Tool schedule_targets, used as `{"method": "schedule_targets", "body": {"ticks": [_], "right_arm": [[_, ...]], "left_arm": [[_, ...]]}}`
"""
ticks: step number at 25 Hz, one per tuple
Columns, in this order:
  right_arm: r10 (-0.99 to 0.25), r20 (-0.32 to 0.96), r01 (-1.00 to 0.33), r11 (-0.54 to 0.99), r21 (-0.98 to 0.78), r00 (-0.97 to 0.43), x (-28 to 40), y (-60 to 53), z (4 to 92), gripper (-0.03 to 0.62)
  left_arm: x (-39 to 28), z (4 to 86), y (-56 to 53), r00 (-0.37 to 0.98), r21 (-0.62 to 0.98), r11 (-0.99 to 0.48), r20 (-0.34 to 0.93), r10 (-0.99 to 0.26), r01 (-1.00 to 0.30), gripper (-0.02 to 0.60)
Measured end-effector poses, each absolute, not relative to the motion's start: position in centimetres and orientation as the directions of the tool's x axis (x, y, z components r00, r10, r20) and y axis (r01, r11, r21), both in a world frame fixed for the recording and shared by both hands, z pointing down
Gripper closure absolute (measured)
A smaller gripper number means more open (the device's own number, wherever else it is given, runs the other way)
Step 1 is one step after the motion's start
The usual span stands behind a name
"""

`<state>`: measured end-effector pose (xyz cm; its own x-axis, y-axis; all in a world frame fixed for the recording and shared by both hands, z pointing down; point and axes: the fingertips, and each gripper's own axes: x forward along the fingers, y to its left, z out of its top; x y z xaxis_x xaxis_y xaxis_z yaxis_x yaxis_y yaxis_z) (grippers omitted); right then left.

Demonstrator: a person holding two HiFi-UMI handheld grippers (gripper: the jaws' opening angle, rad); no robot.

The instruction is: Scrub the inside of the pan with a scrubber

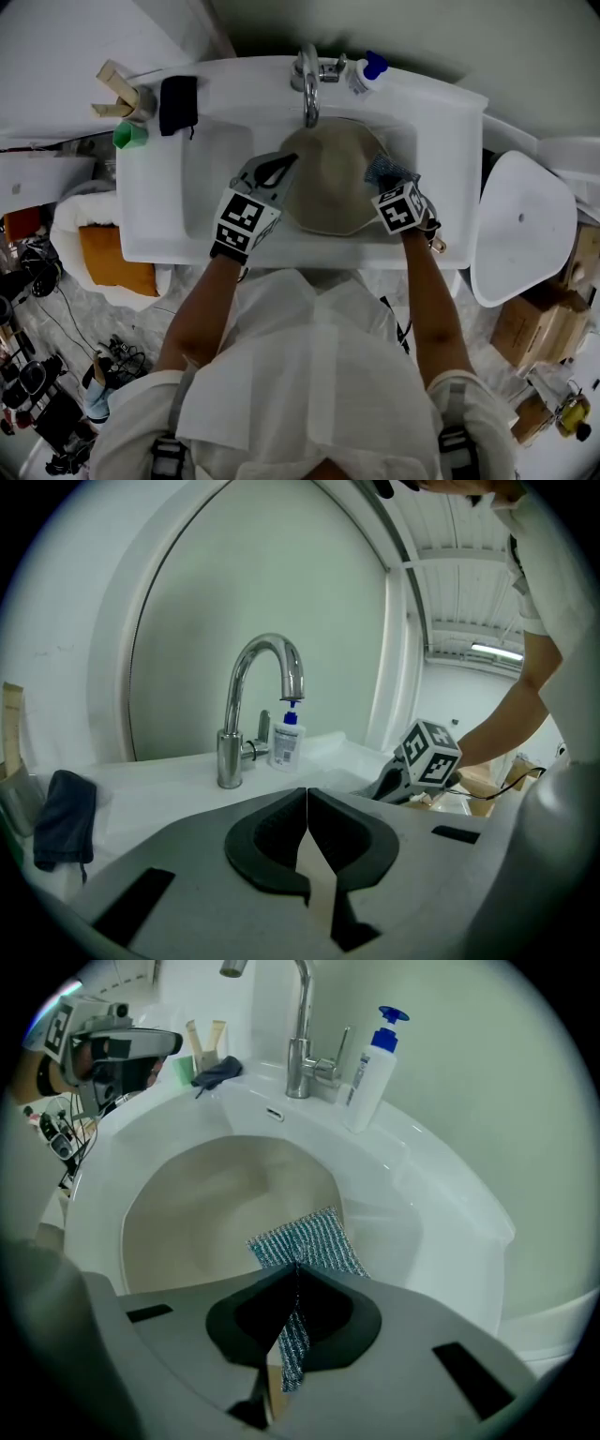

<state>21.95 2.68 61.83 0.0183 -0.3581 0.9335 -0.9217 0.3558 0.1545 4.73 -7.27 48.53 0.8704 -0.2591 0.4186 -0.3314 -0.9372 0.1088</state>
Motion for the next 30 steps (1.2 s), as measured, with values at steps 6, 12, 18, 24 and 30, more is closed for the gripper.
{"method": "schedule_targets", "body": {"ticks": [6,12,18,24,30], "right_arm": [[-0.394,0.919,-0.925,0.335,0.179,0.035,23.2,0.2,61.9,0.58],[-0.404,0.914,-0.911,0.364,0.195,0.035,23.7,-2.2,62.2,0.58],[-0.407,0.913,-0.877,0.426,0.22,0.031,23.3,-4.5,62.4,0.58],[-0.405,0.914,-0.849,0.477,0.228,0.017,22.4,-6.8,62.8,0.58],[-0.395,0.919,-0.812,0.53,0.245,0.019,21.6,-8.4,63.3,0.58]], "left_arm": [[4.8,48.8,-7.5,0.866,0.105,-0.937,0.428,-0.26,-0.333,0.565],[4.6,49.2,-7.6,0.86,0.106,-0.935,0.438,-0.262,-0.339,0.565],[4.3,49.2,-7.9,0.854,0.107,-0.93,0.445,-0.271,-0.351,0.565],[3.5,49.4,-8.4,0.846,0.108,-0.922,0.449,-0.287,-0.371,0.565],[2.6,49.4,-8.9,0.838,0.112,-0.912,0.451,-0.308,-0.395,0.565]]}}
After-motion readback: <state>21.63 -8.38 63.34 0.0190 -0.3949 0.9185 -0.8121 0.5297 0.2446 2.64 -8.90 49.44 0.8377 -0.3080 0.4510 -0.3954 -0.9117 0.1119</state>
